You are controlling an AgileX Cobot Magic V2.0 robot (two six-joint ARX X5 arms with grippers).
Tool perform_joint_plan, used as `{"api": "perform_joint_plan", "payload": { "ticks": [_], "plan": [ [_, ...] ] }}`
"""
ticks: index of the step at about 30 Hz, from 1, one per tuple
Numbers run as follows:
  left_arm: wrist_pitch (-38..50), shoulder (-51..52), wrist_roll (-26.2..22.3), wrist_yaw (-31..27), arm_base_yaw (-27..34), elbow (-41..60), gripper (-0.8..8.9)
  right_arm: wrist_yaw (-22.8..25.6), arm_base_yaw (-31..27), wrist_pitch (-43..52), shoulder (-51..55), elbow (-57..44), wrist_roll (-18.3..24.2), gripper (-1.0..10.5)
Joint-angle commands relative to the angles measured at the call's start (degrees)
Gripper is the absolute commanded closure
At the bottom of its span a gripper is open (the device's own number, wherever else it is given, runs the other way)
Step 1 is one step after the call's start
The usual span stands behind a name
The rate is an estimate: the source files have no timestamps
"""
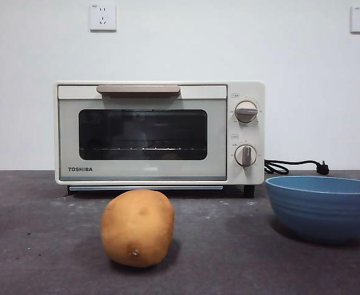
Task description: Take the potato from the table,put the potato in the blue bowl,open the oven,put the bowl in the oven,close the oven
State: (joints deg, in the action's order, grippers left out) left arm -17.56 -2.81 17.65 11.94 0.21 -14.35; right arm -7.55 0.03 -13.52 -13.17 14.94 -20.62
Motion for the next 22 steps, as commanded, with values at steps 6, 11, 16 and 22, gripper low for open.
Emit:
{"api": "perform_joint_plan", "payload": {
  "ticks": [6,11,16,22],
  "plan": [
    [-6.64,-9.64,-1.84,9.07,-0.13,-12.09,8.22,-11.26,0.11,-13.88,-12.9,18.93,8.66,9.6],
    [-14.62,-16.85,-6.38,17.09,-0.13,-20.74,8.22,-18.32,0.5,-26.84,-20.2,30.71,15.26,9.6],
    [-22.93,-21.79,-10.49,24.65,-0.15,-27.47,8.22,-21.35,2.4,-39.43,-25.64,39.93,22.03,9.6],
    [-32.3,-24.24,-14.93,29.7,-0.26,-32.72,8.22,-22.49,4.81,-51.15,-29.97,45.0,27.63,9.6]
  ]
}}
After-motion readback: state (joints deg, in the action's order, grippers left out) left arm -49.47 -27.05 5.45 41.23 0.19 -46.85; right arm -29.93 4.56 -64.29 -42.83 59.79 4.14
